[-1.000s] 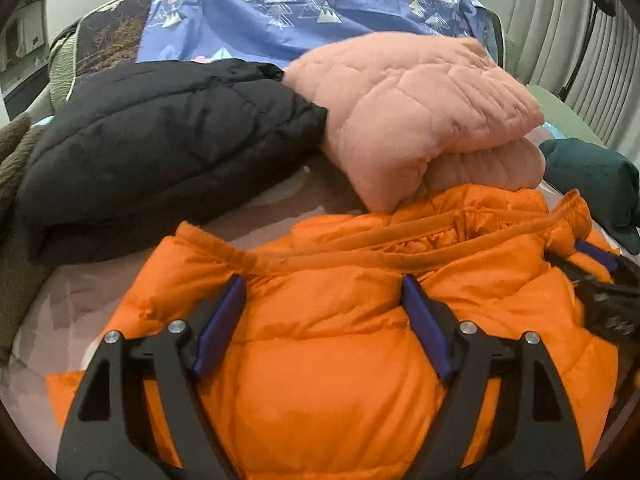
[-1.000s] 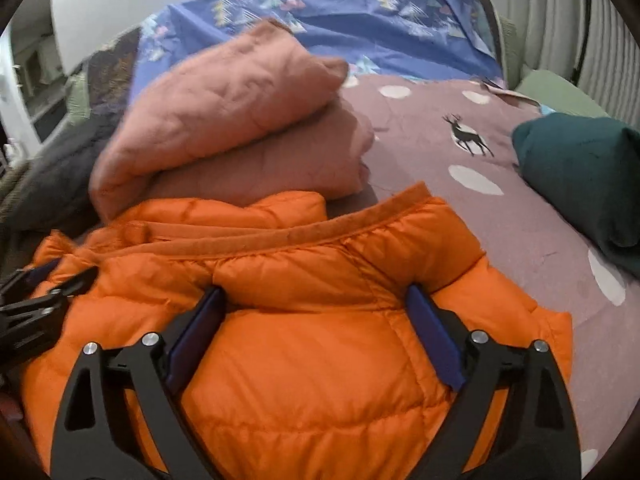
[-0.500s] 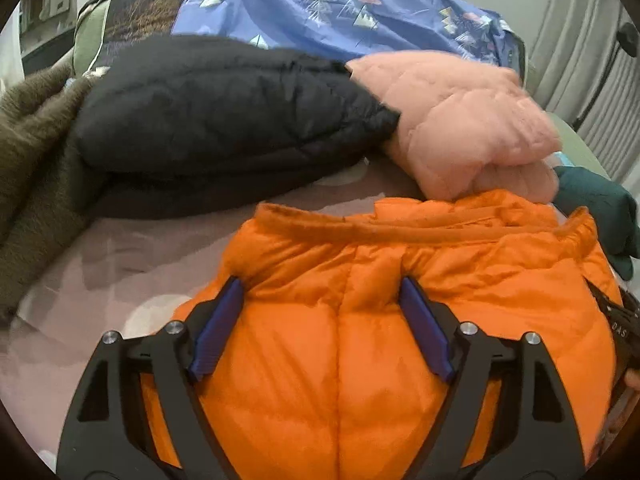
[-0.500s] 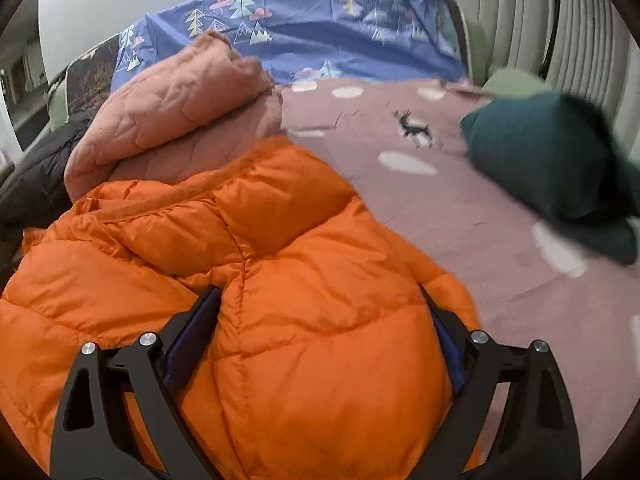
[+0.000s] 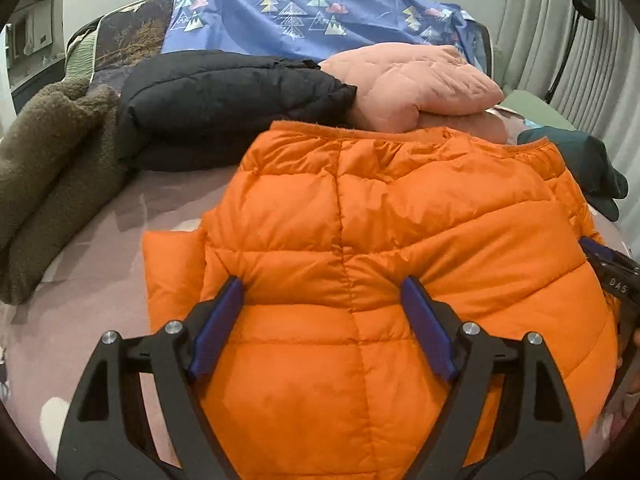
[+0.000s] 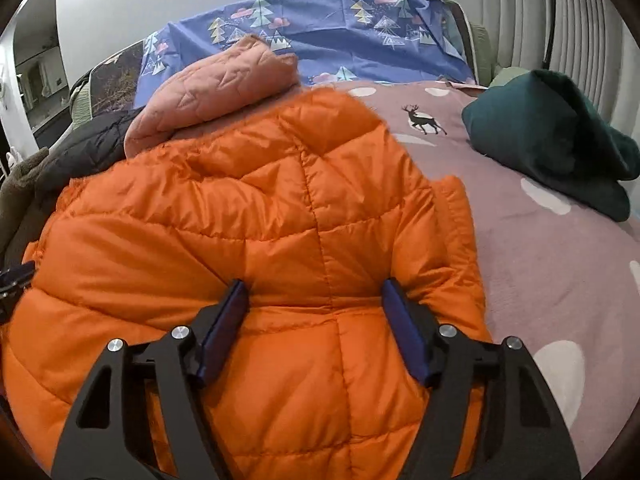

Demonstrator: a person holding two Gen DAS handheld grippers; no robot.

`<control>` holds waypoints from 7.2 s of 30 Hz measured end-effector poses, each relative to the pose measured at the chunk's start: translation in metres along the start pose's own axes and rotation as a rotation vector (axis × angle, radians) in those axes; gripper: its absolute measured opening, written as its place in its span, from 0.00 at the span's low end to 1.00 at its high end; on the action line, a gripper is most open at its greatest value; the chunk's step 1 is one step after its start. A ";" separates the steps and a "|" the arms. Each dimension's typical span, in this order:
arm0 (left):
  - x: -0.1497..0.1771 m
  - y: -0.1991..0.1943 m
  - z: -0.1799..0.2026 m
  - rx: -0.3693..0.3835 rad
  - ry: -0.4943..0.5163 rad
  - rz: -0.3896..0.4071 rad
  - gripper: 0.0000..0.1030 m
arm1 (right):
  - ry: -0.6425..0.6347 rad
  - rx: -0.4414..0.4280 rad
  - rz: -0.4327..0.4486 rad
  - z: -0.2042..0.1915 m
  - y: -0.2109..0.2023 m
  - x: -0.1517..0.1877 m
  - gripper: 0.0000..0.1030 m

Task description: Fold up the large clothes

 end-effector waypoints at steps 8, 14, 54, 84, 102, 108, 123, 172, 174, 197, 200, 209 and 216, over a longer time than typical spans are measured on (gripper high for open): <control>0.004 -0.069 -0.030 0.048 -0.085 0.085 0.79 | 0.049 -0.107 0.103 -0.022 -0.086 0.012 0.69; 0.042 -0.077 -0.062 0.035 -0.135 0.020 0.81 | -0.085 -0.214 0.124 -0.086 -0.097 0.035 0.58; 0.054 -0.030 -0.067 0.426 -0.281 -0.091 0.68 | -0.112 -0.148 -0.198 -0.108 0.098 -0.067 0.45; -0.021 -0.121 0.054 0.528 0.065 0.050 0.21 | -0.057 -0.295 -0.094 -0.104 -0.004 0.023 0.40; -0.055 -0.116 0.149 0.424 0.261 -0.015 0.24 | 0.051 -0.329 -0.057 -0.044 -0.055 0.049 0.41; -0.050 -0.110 0.166 0.407 0.316 -0.029 0.26 | 0.050 -0.341 -0.042 -0.045 -0.062 0.054 0.41; -0.055 -0.097 0.180 0.423 0.323 -0.085 0.30 | -0.098 -0.320 0.197 -0.045 -0.154 0.065 0.50; -0.066 0.032 0.292 0.586 0.415 -0.118 0.59 | 0.550 -0.250 0.177 0.081 -0.115 0.090 0.26; -0.058 0.040 0.301 0.596 0.432 -0.117 0.60 | 0.554 -0.232 0.148 0.085 -0.104 0.101 0.26; -0.043 0.061 0.323 0.503 0.562 -0.096 0.64 | 0.453 -0.028 0.058 0.117 -0.063 0.100 0.00; -0.049 0.056 0.326 0.493 0.555 -0.089 0.62 | 0.404 0.002 0.051 0.114 -0.063 0.096 0.00; -0.082 0.066 0.376 0.445 0.672 -0.072 0.26 | 0.404 -0.004 0.055 0.108 -0.071 0.105 0.00; -0.061 0.133 0.374 0.278 0.697 -0.122 0.25 | 0.398 0.003 0.041 0.108 -0.068 0.108 0.00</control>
Point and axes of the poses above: each gripper's, at about its wrist camera, not at the fingertips, and y roughly the way its jaws point, z to its right, x to its underside, the point moved 7 cm from there along y, roughly the way its jaws point, and after that the axes turned 4 degrees about -y, right-handed, at the moved point
